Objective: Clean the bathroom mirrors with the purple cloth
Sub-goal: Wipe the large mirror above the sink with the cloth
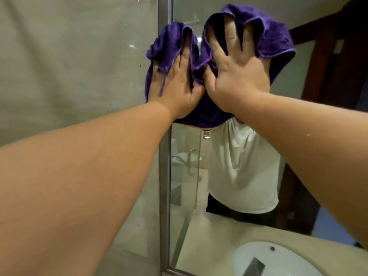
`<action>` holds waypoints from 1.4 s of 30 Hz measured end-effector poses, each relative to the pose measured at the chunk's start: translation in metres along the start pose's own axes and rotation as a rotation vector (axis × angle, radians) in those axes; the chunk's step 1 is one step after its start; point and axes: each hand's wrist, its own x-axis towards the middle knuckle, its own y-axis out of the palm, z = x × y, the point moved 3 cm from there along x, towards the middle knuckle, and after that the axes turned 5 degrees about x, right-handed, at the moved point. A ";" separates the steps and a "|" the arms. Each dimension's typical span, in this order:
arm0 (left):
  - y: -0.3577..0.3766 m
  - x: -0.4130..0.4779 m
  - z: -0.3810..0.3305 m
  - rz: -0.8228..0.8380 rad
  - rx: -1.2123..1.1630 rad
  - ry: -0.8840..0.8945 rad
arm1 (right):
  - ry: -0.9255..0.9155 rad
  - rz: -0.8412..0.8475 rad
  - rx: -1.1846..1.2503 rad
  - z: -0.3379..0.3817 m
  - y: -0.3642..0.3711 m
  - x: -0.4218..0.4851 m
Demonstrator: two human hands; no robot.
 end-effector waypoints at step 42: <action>0.141 -0.408 -0.033 0.500 -0.178 -0.399 | 0.038 0.184 0.161 0.015 0.112 -0.395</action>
